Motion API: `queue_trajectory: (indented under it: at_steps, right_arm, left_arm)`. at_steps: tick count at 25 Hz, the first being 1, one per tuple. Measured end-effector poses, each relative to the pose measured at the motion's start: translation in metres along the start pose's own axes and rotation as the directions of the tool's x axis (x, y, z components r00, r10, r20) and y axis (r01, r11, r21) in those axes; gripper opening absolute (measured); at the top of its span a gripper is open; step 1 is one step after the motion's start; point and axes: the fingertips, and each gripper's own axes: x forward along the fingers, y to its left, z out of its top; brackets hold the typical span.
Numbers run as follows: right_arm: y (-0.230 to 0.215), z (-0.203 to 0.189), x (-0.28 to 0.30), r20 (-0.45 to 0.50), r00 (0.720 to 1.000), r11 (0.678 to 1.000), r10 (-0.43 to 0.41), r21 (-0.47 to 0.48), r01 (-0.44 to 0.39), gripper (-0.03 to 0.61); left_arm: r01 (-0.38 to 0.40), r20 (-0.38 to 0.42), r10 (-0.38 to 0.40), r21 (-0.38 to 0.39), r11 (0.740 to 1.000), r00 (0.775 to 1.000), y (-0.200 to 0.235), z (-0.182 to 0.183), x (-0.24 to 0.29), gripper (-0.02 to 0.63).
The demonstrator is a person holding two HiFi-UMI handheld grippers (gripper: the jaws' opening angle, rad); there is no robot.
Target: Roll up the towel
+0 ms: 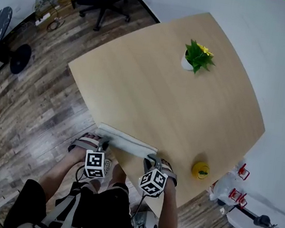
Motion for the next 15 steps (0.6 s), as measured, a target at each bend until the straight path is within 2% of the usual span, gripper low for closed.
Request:
queue_trajectory:
  at_steps: [15]
  right_arm:
    - [-0.028, 0.008, -0.006, 0.016, 0.999, 0.999, 0.03, 0.041, -0.031, 0.078]
  left_arm:
    - [0.007, -0.021, -0.008, -0.009, 1.0, 1.0, 0.031, 0.008, 0.0, 0.064]
